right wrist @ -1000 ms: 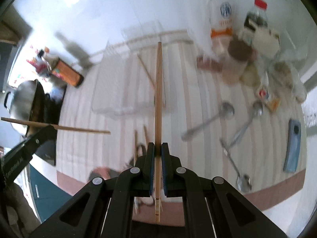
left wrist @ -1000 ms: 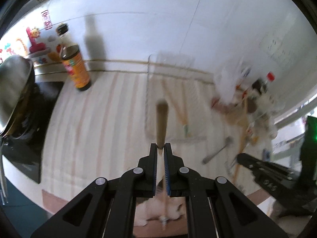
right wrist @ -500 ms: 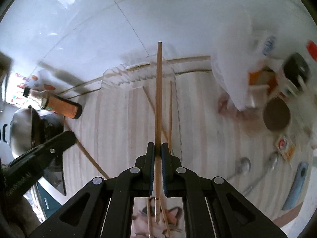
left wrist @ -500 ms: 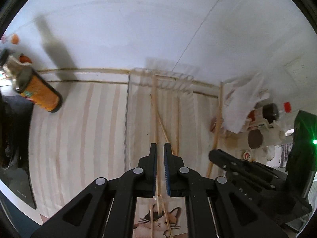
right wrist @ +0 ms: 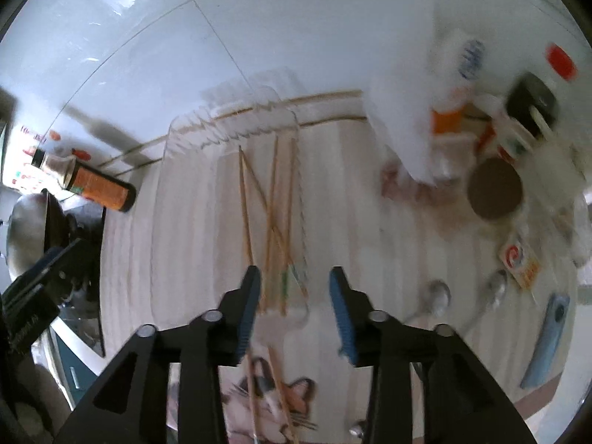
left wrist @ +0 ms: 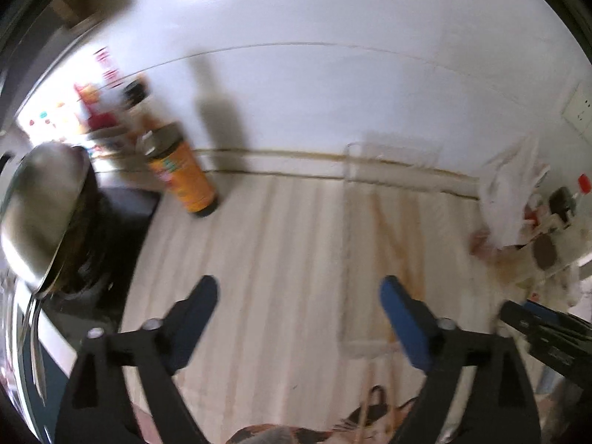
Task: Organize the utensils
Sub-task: 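Open both tools to release the chopsticks into the basket, then return to the mat and close the left tool on a chopstick while the right grasps another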
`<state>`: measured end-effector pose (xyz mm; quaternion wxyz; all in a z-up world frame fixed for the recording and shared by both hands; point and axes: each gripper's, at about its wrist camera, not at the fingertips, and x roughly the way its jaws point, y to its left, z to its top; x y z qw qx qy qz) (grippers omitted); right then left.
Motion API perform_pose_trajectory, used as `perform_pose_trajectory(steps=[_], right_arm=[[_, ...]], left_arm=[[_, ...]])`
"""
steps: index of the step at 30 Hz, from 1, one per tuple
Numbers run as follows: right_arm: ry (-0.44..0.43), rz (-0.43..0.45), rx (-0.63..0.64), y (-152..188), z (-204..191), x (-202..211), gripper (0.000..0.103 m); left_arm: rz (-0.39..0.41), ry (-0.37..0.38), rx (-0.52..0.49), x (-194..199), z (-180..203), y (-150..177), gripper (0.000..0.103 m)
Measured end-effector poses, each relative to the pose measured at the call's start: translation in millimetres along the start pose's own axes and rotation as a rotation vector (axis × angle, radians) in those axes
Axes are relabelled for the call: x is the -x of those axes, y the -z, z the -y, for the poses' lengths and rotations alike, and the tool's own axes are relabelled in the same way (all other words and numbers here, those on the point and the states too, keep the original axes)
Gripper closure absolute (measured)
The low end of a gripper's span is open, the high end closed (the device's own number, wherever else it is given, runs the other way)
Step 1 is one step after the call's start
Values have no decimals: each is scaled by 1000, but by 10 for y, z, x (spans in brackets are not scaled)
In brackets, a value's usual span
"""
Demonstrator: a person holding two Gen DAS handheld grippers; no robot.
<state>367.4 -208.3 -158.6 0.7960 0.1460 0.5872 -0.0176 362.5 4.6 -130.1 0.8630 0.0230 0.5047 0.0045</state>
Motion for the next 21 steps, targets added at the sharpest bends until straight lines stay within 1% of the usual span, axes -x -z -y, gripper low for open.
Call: perform_pose_trajectory(steps=[1,2,4,5,8,10,11,14,16,18,19,20,21], right_arm=[[0,14,-1,84,28,35,46],[3,34,3,216,60,67,45],[17,48,2,453,119,83,45],[14,41,4,569,137,62,45],[18,-16,-1,935,183,-124,45],[-10,-88,-6,1154,190,-317,46],[-17,-121,1,1259,167,-436,51],[-2,-180,48,1473,33,-759,62],[-3,-200,61,1545,-44,-900,62],[28,-200,108,1609,-160,-1019,64],[49,-201,129,1633,-196,-1058,73],[73,-207,155,1657,-231,-1109,88],[100,-218,169,1680,-236,-1156,92]], left_arm=[[4,5,0,-11,-25,81,0],[1,6,-9,-54,-52,203,0],[-50,-25,-42,-209,-81,434,0],[-81,-40,-55,-304,-89,568,0],[-155,-71,-51,-534,-132,941,0],[-187,-110,-53,-631,-137,1153,0],[-192,-129,-58,-673,-138,1245,0],[-206,-205,-83,-778,-152,1431,0],[-216,-227,-96,-840,-164,1546,0],[-219,-247,-110,-867,-159,1605,0],[-221,-247,-114,-862,-145,1627,0],[-225,-239,-115,-854,-125,1641,0],[-232,-223,-113,-840,-98,1648,0]])
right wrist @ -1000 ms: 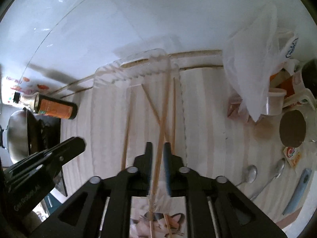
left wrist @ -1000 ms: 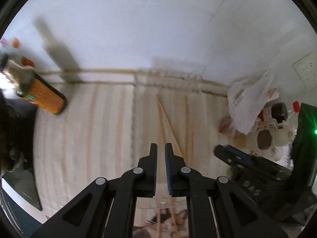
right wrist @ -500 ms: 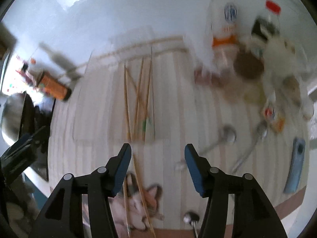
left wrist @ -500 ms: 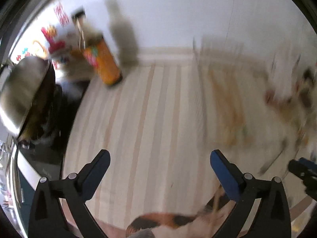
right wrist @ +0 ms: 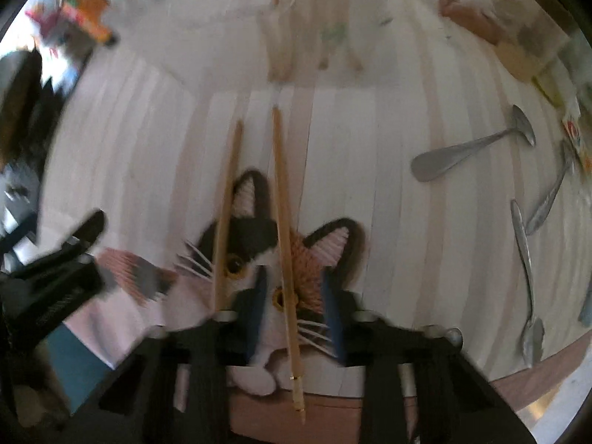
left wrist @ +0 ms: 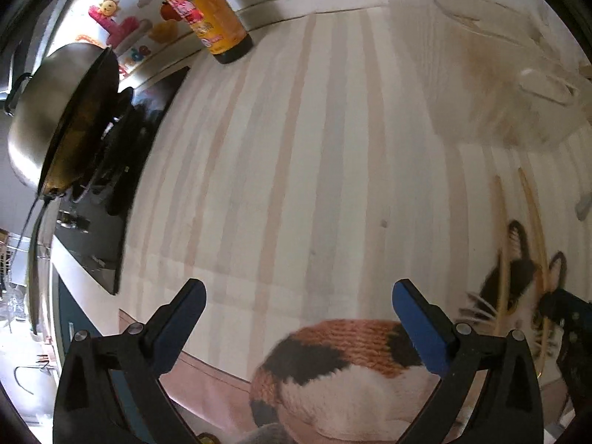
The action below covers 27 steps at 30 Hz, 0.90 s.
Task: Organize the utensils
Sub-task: 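Return to the mat and close the left tool on a chopstick while the right grasps another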
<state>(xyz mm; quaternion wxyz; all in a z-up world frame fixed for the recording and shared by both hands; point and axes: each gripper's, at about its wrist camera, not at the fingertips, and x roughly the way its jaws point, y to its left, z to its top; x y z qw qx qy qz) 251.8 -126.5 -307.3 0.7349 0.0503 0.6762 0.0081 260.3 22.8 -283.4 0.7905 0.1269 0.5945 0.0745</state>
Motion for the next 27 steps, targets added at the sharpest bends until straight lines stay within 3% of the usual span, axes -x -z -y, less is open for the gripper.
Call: perform_pose_trajectory(steps=[3,6,9,12,13,17,18,24,27], right_arm=[[57,14,-53,5,130,18,96],[44,8,-121,-22,346,31,96],[58,3,-163,-51,530,48,96],[50,-4,-200,-63,676,55,96],[51,-7,-206,-62,718,52,96],[48,-14,-215,-66,824,49,96],[50,-15,-213,-71,836,57,96],[64,-23,-197,-71,769,52,96],[39,-42,-183,-115,522,18,96]], left_arm=[[-46,101,12,20,123,40,0],[-95,202,-6,16,321,73,2],[-128,307,-48,27,580,108,11],[-162,353,-83,-9,759,131,39],[-169,354,-92,-27,796,139,53],[-147,321,-99,10,801,102,91],[-150,320,-90,5,767,90,96],[-159,296,-25,-29,418,18,98],[-165,291,-7,-26,302,19,98]])
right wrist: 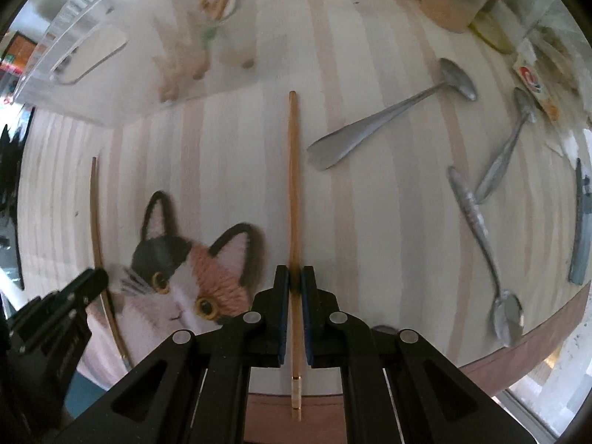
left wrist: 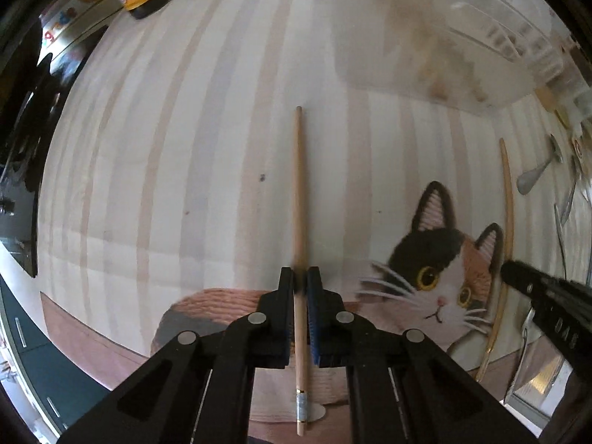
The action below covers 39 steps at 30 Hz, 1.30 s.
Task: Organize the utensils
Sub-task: 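Return to the mat and close the left tool on a chopstick while the right grasps another, then lift both held chopsticks and carry them toward the clear basket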
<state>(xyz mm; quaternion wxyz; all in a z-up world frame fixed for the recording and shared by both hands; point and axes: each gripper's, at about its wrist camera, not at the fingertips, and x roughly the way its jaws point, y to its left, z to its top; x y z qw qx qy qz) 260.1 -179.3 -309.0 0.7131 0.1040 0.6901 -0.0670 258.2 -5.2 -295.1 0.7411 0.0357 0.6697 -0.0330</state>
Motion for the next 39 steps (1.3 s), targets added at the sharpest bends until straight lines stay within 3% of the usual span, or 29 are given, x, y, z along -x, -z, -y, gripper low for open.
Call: perform_pose_trajectory(steps=[6,11,17,24,26,39], right_arm=[[-21,-45,65,170,-296,0,96],[-51,-68,38,186,-295,3,95],[-27,-118,67,211,-200,-1,87],[40,-103,131,307,-365,-7,87],[58,-92,138,323,-396,2,96],[95,-65,157,377,-672,-19,95]], left_arm=[[2,0,-4,16,-266,-45,98],[-2,5,-4,14,-152,83,98],[-14,10,-2,-40,-117,-85,98],[1,-24,-41,-75,-21,-181,98],[18,-41,-78,-110,87,-172,98],[18,-28,-79,-142,117,-165,98]])
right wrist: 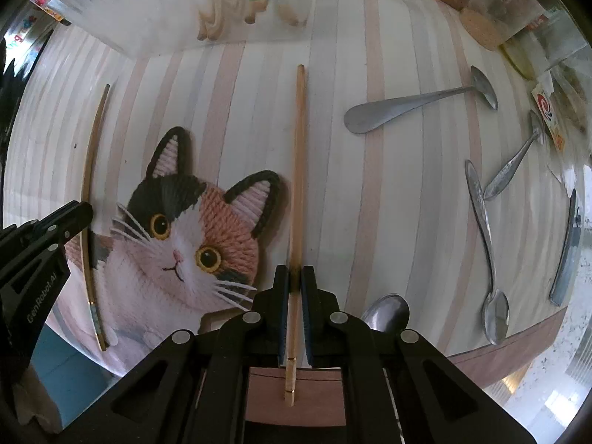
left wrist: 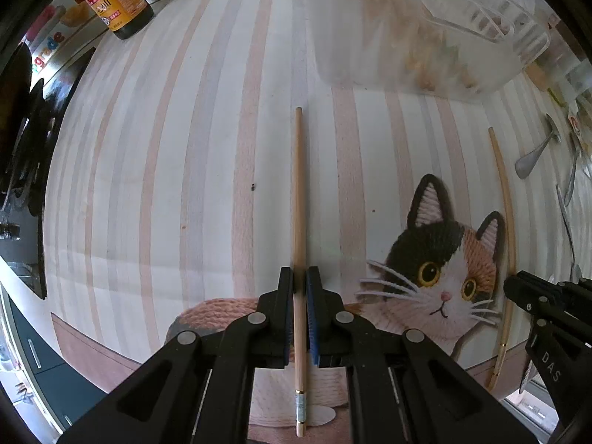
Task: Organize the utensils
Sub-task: 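Lift both held chopsticks and carry them toward the clear basket, then open both tools to drop the chopsticks into the basket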
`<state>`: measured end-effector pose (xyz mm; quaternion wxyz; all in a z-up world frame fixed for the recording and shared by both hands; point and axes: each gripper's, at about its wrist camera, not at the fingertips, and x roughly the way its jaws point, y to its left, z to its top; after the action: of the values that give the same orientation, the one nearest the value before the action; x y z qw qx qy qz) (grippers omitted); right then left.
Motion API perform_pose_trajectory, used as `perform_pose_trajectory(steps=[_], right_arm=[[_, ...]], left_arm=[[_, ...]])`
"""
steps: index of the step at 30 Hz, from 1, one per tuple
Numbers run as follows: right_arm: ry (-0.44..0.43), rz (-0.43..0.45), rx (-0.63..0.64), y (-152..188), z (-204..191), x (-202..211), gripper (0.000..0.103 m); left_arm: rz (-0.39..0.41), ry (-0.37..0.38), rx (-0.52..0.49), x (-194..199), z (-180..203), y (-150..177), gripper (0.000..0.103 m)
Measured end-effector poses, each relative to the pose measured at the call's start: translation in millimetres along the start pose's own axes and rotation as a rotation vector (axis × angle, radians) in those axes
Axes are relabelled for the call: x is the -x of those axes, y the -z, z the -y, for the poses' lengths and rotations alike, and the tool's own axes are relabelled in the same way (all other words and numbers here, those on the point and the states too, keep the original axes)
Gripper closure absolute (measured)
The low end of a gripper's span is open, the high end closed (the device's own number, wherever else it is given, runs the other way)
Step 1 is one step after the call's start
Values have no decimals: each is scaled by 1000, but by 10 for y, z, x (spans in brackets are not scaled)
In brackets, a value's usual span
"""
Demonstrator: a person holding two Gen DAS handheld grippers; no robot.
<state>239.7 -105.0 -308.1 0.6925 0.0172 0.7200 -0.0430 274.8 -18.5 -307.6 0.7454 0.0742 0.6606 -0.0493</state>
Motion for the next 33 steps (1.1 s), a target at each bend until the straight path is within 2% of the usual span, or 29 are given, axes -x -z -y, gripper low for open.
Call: perform_pose_trajectory(steps=[5,9,14,20,27,33], right_arm=[[-3,-2,-1,5,23,11,95],[-11,5,-10,-33,198,19,96],[-55,21,-44,29,364,-13,96],[-102,99,-47,60,473,336,96],[-162,209,-33,57,582,931,96],[-215,305,-36,2,625,1428,96]], left_arm=[[0,15,18,0,-128,-7,98],[3,5,25,21,-192,23,99],[45,2,30,232,-257,170,99],[113,17,47,639,-346,256,99],[244,37,46,1331,-395,238,99],[344,78,29,1870,-251,-61,99]])
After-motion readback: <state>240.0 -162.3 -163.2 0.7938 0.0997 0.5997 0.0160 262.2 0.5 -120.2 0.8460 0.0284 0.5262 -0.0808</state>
